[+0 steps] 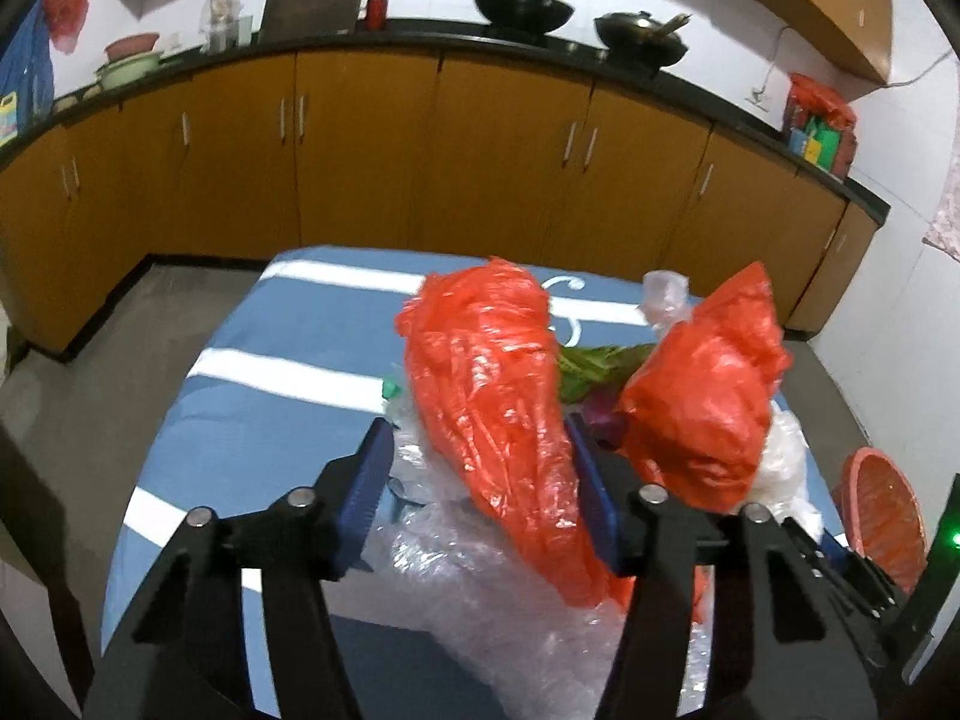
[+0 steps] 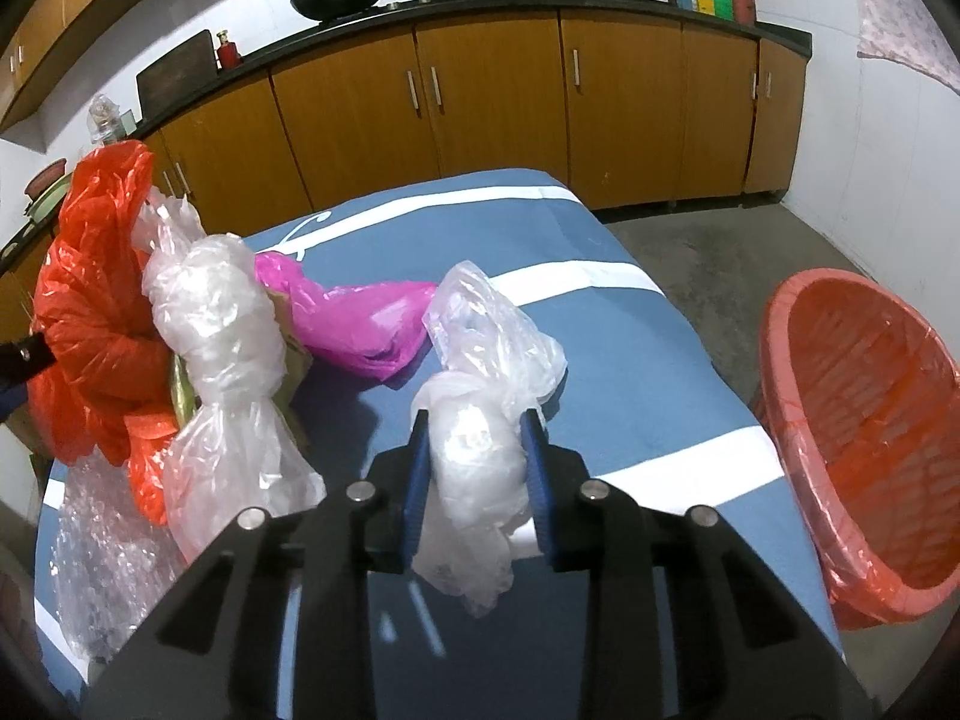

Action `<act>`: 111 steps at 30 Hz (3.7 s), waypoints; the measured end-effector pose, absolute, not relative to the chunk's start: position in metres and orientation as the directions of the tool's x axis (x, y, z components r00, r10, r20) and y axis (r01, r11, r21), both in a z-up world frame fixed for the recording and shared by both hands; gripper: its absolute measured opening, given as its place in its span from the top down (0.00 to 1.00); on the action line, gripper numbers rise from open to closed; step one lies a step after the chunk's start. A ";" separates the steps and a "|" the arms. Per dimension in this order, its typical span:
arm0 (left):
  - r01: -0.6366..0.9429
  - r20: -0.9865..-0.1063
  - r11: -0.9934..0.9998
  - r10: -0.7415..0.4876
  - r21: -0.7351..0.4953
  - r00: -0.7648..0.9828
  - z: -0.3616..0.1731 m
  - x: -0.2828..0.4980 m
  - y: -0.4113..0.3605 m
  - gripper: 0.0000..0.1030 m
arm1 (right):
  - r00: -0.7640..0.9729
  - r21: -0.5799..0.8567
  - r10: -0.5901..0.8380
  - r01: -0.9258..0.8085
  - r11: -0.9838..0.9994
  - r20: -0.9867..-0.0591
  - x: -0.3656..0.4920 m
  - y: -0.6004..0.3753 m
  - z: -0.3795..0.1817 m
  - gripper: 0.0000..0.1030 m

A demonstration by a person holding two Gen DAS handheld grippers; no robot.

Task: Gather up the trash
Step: 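Grasp a red bag with the left tool while the right tool grasps a clear bag, then carry both bags over the wastebasket and open both tools to release them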

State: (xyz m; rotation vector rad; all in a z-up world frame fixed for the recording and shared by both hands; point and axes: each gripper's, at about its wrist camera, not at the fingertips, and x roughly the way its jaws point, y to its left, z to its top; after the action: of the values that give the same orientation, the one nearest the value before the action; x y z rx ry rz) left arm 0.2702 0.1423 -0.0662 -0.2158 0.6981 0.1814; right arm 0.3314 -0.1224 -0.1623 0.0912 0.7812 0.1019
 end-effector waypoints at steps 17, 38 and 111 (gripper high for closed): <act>-0.194 -0.626 0.972 0.071 -0.130 0.777 -0.053 0.249 0.143 0.77 | 0.741 0.138 0.138 -0.062 0.988 -0.657 0.309 -0.140 -0.137 0.74; -0.107 -0.499 0.985 0.027 -0.132 0.866 0.003 0.206 0.132 0.91 | 0.800 0.165 0.170 -0.091 0.982 -0.575 0.270 -0.164 -0.091 0.75; 0.501 -0.629 0.837 -0.516 -0.223 0.582 -0.068 0.283 -0.174 0.69 | 0.797 0.140 -0.184 0.317 0.938 -0.575 0.261 -0.422 -0.116 0.57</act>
State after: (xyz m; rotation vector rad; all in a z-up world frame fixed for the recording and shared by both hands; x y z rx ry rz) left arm 0.2832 -0.1740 -0.0676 -0.0218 0.7414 -0.5934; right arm 0.2608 -0.4216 -0.1165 0.2355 0.5897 -0.2718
